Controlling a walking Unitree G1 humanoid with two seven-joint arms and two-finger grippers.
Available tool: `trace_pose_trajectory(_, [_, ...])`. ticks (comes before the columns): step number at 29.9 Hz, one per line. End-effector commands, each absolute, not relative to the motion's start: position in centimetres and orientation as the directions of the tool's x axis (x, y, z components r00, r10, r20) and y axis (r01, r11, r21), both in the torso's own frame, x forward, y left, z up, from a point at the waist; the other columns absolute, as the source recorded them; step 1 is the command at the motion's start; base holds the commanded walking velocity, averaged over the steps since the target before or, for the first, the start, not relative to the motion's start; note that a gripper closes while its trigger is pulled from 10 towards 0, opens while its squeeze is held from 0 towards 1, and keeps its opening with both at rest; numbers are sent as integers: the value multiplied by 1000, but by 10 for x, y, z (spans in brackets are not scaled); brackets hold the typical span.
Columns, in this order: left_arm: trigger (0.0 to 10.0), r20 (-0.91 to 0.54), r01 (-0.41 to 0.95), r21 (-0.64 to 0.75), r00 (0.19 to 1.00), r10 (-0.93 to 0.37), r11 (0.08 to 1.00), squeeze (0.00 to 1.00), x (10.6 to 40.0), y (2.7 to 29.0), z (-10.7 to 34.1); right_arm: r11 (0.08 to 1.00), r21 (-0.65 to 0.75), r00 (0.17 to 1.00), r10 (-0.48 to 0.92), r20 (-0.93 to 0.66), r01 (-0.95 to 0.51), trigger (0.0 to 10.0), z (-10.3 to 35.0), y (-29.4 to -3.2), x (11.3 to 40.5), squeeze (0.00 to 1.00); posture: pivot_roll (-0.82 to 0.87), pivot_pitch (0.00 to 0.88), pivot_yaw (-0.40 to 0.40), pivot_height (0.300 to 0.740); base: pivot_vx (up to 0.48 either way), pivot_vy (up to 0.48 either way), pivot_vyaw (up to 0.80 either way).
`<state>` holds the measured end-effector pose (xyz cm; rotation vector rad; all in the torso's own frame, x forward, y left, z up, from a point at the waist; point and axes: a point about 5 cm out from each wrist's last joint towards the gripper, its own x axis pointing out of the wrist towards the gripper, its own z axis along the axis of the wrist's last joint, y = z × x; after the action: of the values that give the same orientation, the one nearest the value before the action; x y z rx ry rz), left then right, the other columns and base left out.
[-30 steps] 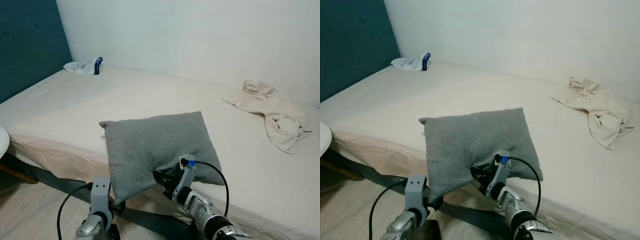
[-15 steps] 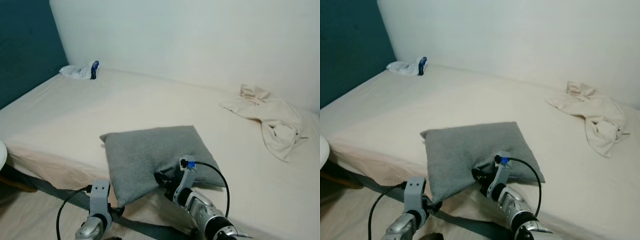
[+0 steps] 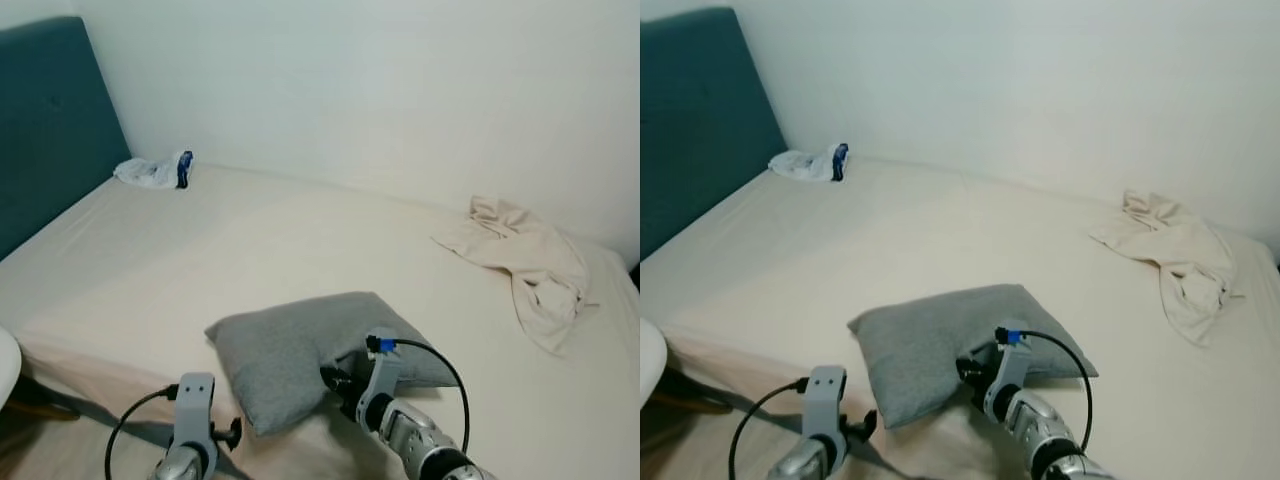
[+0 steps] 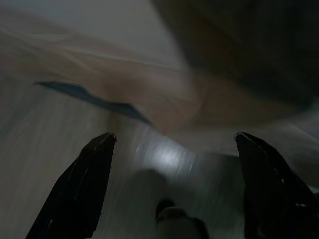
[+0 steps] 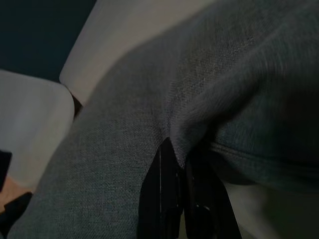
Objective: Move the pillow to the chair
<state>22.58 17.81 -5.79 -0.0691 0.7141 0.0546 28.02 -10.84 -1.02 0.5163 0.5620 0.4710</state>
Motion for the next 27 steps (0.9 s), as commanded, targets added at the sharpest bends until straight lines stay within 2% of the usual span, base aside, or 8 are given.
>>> trace_pose_trajectory(1, [10000, -685, -71, -22, 727, 36, 997, 0, 219, 181, -63, 783, 556, 760, 534, -370, -279, 10000, -9, -110, 281, 0, 88, 0, -40, 724, 0, 0, 0])
trace_pose_trajectory(11, [10000, -745, -83, 6, 664, 60, 997, 0, 198, 186, -75, 805, 533, 755, 515, -406, -262, 10000, -16, -112, 275, 0, 91, 0, -43, 740, 0, 0, 0])
trace_pose_trajectory(15, [10000, -766, -93, 18, 638, 73, 996, 0, 190, 188, -79, 882, 413, 768, 422, -482, -225, 10000, -21, -120, 273, 0, 91, 0, -44, 740, 0, 0, 0])
trace_pose_trajectory(16, [10000, -775, -95, 23, 627, 78, 995, 0, 186, 189, -81, 924, 289, 769, 372, -520, -252, 10000, -24, -124, 272, 0, 91, 0, -46, 740, 0, 0, 0])
trace_pose_trajectory(21, [10000, -784, -100, 26, 615, 83, 995, 0, 181, 190, -83, 944, 144, 773, 326, -544, -297, 10000, -28, -129, 266, 0, 89, 0, -48, 740, 0, 0, 0])
trace_pose_trajectory(23, [10000, -791, -101, 23, 607, 80, 995, 0, 179, 189, -85, 921, 217, 671, 385, -633, -323, 10000, -44, -132, 247, 0, 85, 0, -51, 740, 0, 0, 247])
trace_pose_trajectory(24, [10000, -791, -101, 23, 607, 80, 995, 0, 179, 189, -85, 921, 217, 671, 385, -633, -323, 10000, -44, -132, 247, 0, 85, 0, -51, 740, 0, 0, 494])
trace_pose_trajectory(27, [10000, -794, -52, -10, 607, 24, 999, 0, 179, 181, -85, 937, 212, 577, 338, -744, -276, 10000, -67, -142, 215, 0, 95, 0, -56, 740, 0, 0, 781])
